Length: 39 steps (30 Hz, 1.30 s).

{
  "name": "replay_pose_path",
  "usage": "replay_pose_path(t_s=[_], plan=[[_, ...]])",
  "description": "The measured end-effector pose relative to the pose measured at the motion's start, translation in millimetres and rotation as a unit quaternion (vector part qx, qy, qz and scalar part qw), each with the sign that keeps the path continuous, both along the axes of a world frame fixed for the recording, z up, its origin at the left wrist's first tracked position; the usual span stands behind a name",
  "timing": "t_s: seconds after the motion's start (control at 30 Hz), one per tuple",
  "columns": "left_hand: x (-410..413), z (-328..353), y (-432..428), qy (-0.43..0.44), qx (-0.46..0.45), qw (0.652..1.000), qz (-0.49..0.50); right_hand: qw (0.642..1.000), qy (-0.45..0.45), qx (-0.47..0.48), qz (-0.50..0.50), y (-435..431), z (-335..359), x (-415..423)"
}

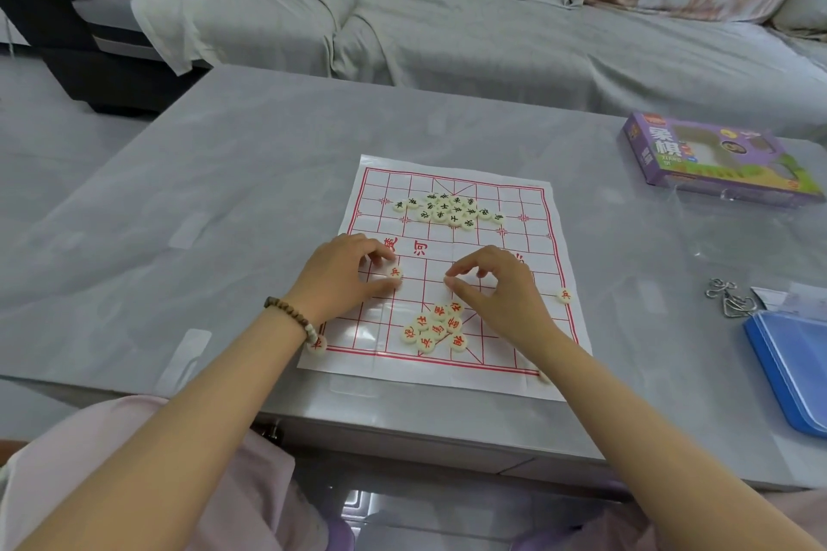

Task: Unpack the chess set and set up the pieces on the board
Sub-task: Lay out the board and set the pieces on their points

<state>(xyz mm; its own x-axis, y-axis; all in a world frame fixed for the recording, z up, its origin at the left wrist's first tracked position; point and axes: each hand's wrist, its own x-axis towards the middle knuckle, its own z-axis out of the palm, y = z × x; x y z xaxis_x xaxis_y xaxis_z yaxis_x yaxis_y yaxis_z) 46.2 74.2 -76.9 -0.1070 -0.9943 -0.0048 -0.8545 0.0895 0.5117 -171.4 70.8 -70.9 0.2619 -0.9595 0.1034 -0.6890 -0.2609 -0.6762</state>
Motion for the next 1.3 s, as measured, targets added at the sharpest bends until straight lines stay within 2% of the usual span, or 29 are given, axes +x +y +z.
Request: replay_pose_path(t_s=[0.47, 0.6, 0.67, 0.8, 1.13, 1.3], plan=[[-0.7, -2.0, 2.0, 0.026, -0.002, 1.0, 0.006, 1.0, -0.004, -0.005, -0.004, 0.2, -3.5, -4.4], [-4.4, 8.0, 18.2, 0.041, -0.037, 0.998, 0.021, 1.0, -0.017, -0.007, -0.005, 4.5, -0.1, -9.3], [-5.7, 11.8, 31.1, 0.037, -0.036, 0.999, -0.009, 1.0, -0.021, -0.001, -0.001, 7.6, 2.2, -10.9], [-9.3, 8.3, 51.2, -0.028, 0.017, 0.996, -0.086, 1.0, -0.02, 0.004, 0.007, 14.7, 2.4, -10.6], [-23.5, 1.2, 60.8, -0.004, -0.002, 0.998, -0.055, 1.0, -0.028, -0.007, 0.009, 24.4, 7.2, -7.4], [-1.7, 4.2, 54.3, -0.002, 0.005, 0.999, -0.047, 1.0, -0.023, -0.009, 0.017, 27.1, 1.7, -2.6]])
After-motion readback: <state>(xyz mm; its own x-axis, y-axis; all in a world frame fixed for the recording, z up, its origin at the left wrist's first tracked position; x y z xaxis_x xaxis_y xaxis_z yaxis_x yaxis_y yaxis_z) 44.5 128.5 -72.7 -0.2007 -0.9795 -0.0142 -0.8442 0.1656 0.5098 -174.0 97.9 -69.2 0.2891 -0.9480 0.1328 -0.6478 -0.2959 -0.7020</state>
